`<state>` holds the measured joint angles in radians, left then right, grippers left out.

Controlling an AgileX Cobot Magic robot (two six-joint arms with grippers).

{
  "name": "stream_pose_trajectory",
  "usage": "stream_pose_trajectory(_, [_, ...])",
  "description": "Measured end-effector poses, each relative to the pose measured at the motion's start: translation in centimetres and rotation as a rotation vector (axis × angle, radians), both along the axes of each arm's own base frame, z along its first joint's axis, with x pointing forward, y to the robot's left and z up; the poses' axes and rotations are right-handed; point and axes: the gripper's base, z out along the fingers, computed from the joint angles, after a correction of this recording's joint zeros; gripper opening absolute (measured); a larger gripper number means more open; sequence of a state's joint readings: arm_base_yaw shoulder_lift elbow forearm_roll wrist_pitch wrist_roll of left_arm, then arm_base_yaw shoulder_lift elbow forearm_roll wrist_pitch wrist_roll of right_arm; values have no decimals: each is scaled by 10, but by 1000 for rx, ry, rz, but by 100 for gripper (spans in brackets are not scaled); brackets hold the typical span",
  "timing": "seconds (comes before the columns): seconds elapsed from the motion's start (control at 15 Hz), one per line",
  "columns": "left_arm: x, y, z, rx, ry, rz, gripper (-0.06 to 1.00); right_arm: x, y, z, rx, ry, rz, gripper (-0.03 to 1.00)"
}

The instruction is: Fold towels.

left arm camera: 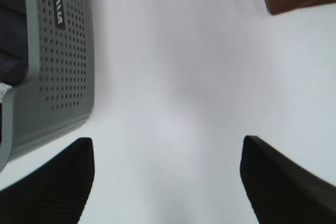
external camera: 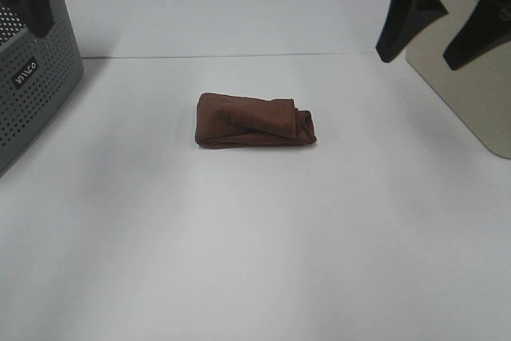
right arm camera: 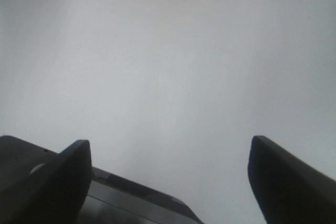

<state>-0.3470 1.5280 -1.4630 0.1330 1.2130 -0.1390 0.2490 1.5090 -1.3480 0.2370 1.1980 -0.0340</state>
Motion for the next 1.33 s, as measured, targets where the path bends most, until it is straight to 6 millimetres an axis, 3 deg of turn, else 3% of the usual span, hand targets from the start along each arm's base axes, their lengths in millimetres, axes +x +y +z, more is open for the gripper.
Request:
stream_pose_trajectory(0.2, [-57, 21, 0, -2, -3, 2, 73, -51, -15, 4, -18, -27, 2, 77])
stream_pose_trajectory(0.4, [-124, 45, -12, -14, -21, 14, 73, -111, -33, -7, -31, -73, -2, 77])
stream_pose_trajectory(0.47, [-148, 53, -18, -22, -42, 14, 73, -131, -38, -12, -32, -96, -4, 77])
stream_pose_trajectory(0.53, [-190, 69, -29, -48, -108, 14, 73, -167, -48, -21, -35, -155, 15, 77])
stream_pose_trajectory(0.6, [-209, 75, -34, -66, -152, 12, 73, -175, -51, -24, -35, -172, 19, 77])
stream_pose_trajectory(1.0, [-288, 99, -64, -164, -430, -88, 73, -254, -73, -48, -3, -468, 46, 77])
stream_pose_trajectory(1.13, [-301, 101, -70, -185, -497, -130, 73, -270, -79, -48, -1, -601, 32, 77])
stream_pose_trajectory(1.33, [-303, 97, -69, -218, -584, -202, 73, -278, -85, -51, -1, -744, 8, 77])
